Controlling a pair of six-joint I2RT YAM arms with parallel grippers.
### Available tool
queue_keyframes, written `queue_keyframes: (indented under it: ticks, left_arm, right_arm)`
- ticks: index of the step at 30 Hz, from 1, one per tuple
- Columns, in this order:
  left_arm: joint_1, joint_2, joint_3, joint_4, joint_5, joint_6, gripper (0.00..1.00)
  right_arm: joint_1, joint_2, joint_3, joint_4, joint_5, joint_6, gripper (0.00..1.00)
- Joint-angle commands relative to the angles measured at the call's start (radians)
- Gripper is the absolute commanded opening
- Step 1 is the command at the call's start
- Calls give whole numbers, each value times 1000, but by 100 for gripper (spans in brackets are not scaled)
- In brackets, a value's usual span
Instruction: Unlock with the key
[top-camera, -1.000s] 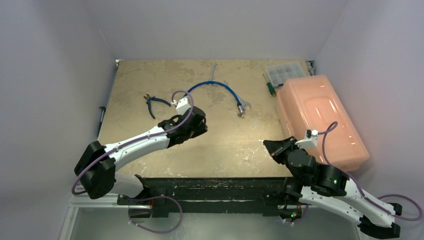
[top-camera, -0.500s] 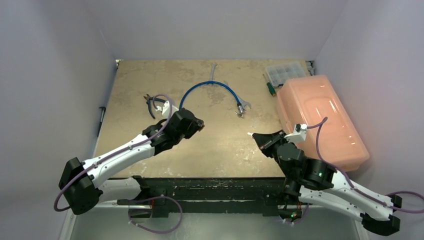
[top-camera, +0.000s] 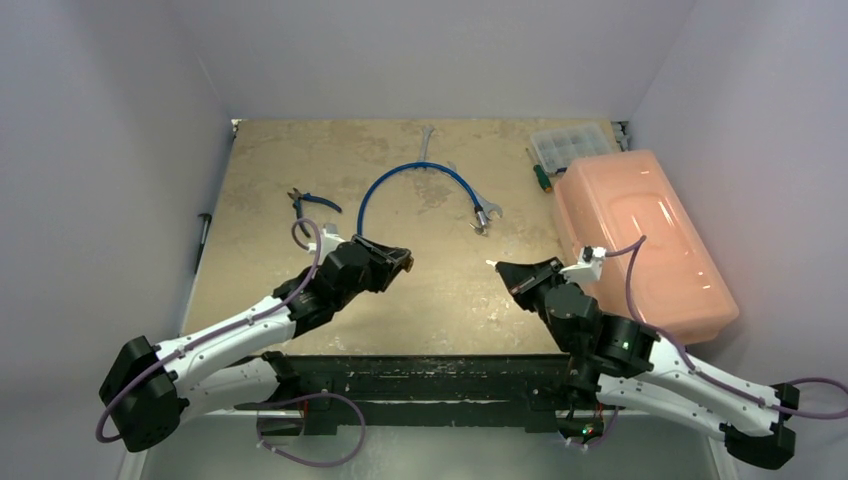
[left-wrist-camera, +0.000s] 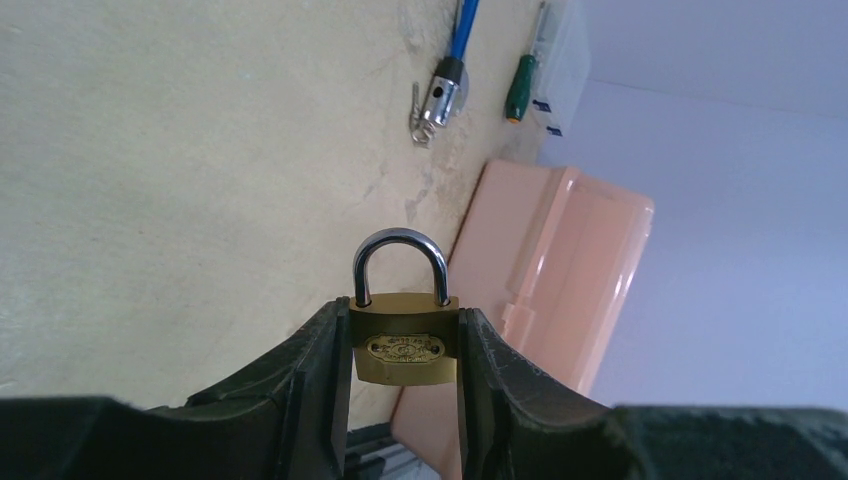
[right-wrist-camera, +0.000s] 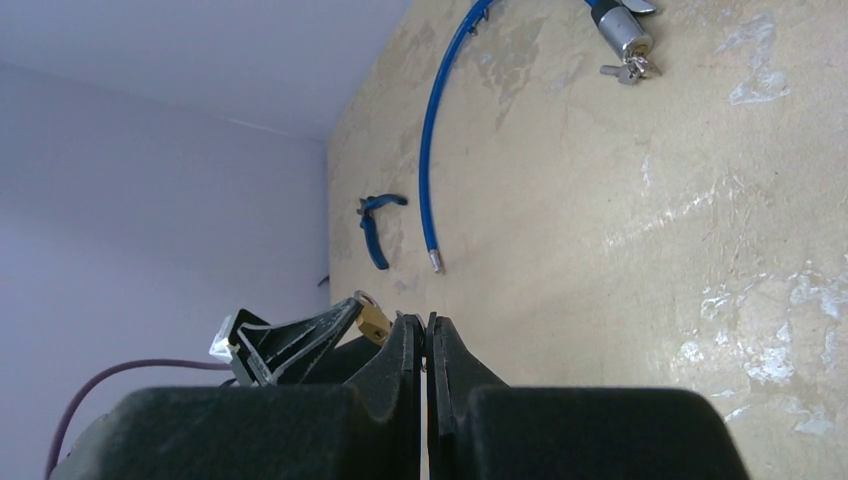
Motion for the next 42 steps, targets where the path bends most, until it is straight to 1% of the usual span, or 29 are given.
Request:
queue_keyframes:
  ticks: [1,7,12,17,27,32,37,40,42]
  left_arm:
    - [6,15,-22,225,84,-77,0]
    - [6,4,-85,350,91,-120,0]
    - [6,12,-91,367,78,-127,0]
    - [6,41,-126,452,95,-182,0]
    - [4,99,-111,456,109,-282,0]
    - [3,106,-84,387,70,-311,0]
    - [-25,89,-18,221,-60,-327,0]
    - [-34,91,20,154,-97,-338,0]
    - [-36,99,31,143,-102,-347,0]
  right_arm:
    - [-1,42,-18,106,17,18,0]
    - [-1,101,-4,163,-3,2,0]
    - [-1,153,-9,226,-35,-6,0]
    - [-1,203,-16,290,-63,-4,0]
    - [2,313,3,363,-62,-2,0]
    - [6,410,41,375,-52,20,0]
    - [9,497,79,400,-37,22,0]
    - [9,540,92,420,-32,9,0]
    - [9,573,105,456,-31,5,0]
